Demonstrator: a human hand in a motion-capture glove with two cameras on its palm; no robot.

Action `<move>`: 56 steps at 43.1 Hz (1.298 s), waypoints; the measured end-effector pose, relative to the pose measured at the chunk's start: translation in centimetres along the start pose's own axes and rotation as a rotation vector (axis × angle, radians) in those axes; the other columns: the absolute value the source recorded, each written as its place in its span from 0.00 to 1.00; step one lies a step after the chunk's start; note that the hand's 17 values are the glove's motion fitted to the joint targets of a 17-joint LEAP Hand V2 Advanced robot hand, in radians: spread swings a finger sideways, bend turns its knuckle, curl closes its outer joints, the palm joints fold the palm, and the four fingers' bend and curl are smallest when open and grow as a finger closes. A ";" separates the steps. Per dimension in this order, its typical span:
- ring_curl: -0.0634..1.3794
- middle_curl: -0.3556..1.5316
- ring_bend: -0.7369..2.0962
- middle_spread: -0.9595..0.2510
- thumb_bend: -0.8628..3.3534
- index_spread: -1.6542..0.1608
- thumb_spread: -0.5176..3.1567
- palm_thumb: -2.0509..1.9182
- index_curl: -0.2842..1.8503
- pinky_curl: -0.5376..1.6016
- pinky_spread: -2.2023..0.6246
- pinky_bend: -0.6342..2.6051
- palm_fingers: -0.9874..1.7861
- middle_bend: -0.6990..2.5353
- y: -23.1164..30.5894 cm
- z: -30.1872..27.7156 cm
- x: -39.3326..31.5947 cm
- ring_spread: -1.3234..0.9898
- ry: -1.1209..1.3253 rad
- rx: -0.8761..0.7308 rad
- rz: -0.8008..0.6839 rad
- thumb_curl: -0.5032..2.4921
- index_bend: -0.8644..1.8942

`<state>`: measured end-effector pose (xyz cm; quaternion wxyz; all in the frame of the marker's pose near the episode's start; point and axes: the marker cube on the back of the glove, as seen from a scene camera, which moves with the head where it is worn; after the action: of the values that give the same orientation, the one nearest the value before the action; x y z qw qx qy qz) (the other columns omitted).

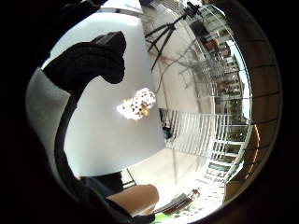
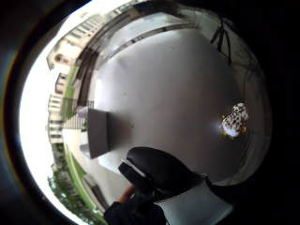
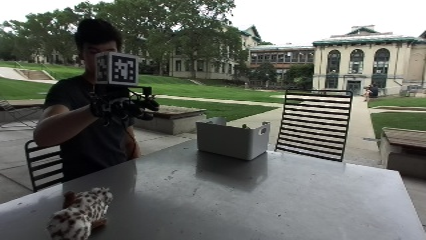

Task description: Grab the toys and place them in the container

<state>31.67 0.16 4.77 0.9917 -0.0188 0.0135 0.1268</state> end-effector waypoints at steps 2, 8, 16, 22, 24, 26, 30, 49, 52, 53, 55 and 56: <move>0.21 0.45 0.51 0.76 0.18 0.75 0.38 0.49 0.23 0.40 0.79 0.60 0.31 0.32 0.1 1.4 2.7 0.57 -0.005 -0.023 0.035 0.25 0.34; 0.20 0.44 0.49 0.76 0.18 0.74 0.38 0.49 0.22 0.41 0.79 0.61 0.31 0.31 0.4 5.8 8.4 0.57 0.013 -0.056 0.085 0.25 0.35; 0.18 0.43 0.46 0.77 0.19 0.74 0.38 0.50 0.22 0.41 0.79 0.62 0.30 0.29 -0.2 12.9 14.2 0.58 -0.007 -0.118 0.108 0.25 0.35; 0.18 0.42 0.45 0.77 0.19 0.74 0.38 0.50 0.21 0.41 0.79 0.62 0.30 0.27 -0.4 17.5 16.4 0.58 -0.029 -0.173 0.146 0.25 0.34; 0.17 0.41 0.44 0.77 0.19 0.74 0.38 0.51 0.21 0.41 0.79 0.62 0.30 0.27 -0.3 18.8 16.7 0.58 -0.029 -0.205 0.167 0.25 0.34; 0.17 0.41 0.44 0.77 0.20 0.74 0.38 0.51 0.21 0.41 0.78 0.62 0.30 0.27 -0.3 20.1 17.0 0.58 -0.030 -0.235 0.180 0.25 0.34; 0.17 0.40 0.43 0.78 0.20 0.74 0.38 0.52 0.21 0.42 0.78 0.63 0.29 0.26 -0.1 22.6 17.6 0.58 -0.060 -0.295 0.188 0.26 0.35; 0.19 0.29 0.51 0.73 0.27 0.73 0.45 0.66 0.29 0.38 0.66 0.60 0.61 0.21 1.8 24.9 17.8 0.48 -0.044 -0.396 0.205 0.30 0.62; 0.23 0.30 0.53 0.69 0.28 0.77 0.46 0.69 0.34 0.38 0.64 0.57 0.68 0.26 2.0 24.6 17.5 0.44 -0.049 -0.385 0.203 0.31 0.68; 0.23 0.30 0.54 0.67 0.29 0.78 0.46 0.70 0.35 0.38 0.63 0.56 0.69 0.27 2.1 24.5 17.3 0.43 -0.048 -0.381 0.201 0.31 0.69; 0.25 0.31 0.54 0.64 0.30 0.79 0.46 0.71 0.37 0.38 0.62 0.55 0.71 0.28 2.1 24.4 17.1 0.41 -0.046 -0.369 0.199 0.32 0.70; 0.26 0.32 0.56 0.63 0.30 0.80 0.45 0.73 0.37 0.38 0.62 0.53 0.74 0.29 2.1 24.3 16.9 0.40 -0.045 -0.361 0.198 0.33 0.70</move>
<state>48.02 7.47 28.40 0.9550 -0.1919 -0.0301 0.2242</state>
